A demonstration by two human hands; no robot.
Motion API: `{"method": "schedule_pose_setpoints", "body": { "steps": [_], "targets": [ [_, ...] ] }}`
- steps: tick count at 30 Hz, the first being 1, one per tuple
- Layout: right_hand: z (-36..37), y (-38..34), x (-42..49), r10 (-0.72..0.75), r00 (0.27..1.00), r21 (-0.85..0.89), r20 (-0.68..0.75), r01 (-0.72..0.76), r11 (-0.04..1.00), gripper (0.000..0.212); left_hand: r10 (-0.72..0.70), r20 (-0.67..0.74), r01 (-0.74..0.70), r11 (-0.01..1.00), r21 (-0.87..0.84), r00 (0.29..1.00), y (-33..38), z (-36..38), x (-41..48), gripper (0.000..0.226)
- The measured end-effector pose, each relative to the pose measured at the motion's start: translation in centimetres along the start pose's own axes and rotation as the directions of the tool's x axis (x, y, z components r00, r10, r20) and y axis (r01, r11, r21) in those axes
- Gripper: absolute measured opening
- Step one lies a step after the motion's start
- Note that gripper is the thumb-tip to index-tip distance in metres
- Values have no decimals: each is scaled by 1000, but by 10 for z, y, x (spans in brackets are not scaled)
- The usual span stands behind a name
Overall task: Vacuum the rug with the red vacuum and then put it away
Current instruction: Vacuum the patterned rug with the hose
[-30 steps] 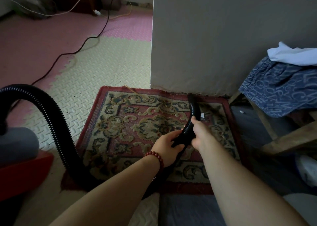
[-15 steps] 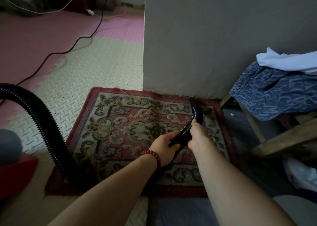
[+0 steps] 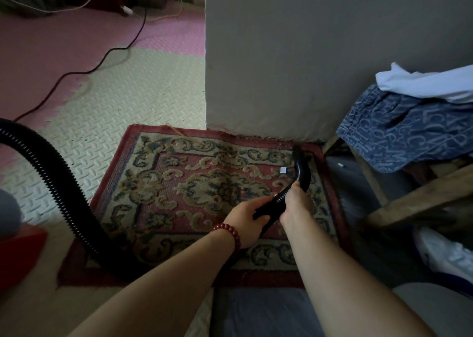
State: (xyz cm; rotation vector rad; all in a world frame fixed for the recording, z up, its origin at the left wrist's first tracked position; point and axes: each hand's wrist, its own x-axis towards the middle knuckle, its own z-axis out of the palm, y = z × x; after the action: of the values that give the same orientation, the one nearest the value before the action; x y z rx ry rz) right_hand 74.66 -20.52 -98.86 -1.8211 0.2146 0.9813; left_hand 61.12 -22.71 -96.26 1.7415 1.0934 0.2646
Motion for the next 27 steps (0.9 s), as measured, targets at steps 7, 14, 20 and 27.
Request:
{"method": "schedule_pose_setpoints", "body": {
  "steps": [7, 14, 20, 27],
  "targets": [
    [-8, -2, -14, -15, 999, 70, 32, 13, 997, 49, 8, 37, -8, 1000, 2, 999, 7, -2, -7, 46],
    [-23, 3, -27, -2, 993, -4, 120, 2, 1000, 45, -12, 143, 12, 1000, 0, 990, 3, -14, -30, 48],
    [-18, 1, -49, 16, 989, -160, 146, 7, 987, 49, 0, 170, 3, 1000, -14, 985, 1, -36, -49, 46],
    [-16, -7, -71, -5, 994, -319, 110, 40, 947, 43, -44, 212, 75, 987, -142, 976, 8, -54, -67, 42]
  ]
}}
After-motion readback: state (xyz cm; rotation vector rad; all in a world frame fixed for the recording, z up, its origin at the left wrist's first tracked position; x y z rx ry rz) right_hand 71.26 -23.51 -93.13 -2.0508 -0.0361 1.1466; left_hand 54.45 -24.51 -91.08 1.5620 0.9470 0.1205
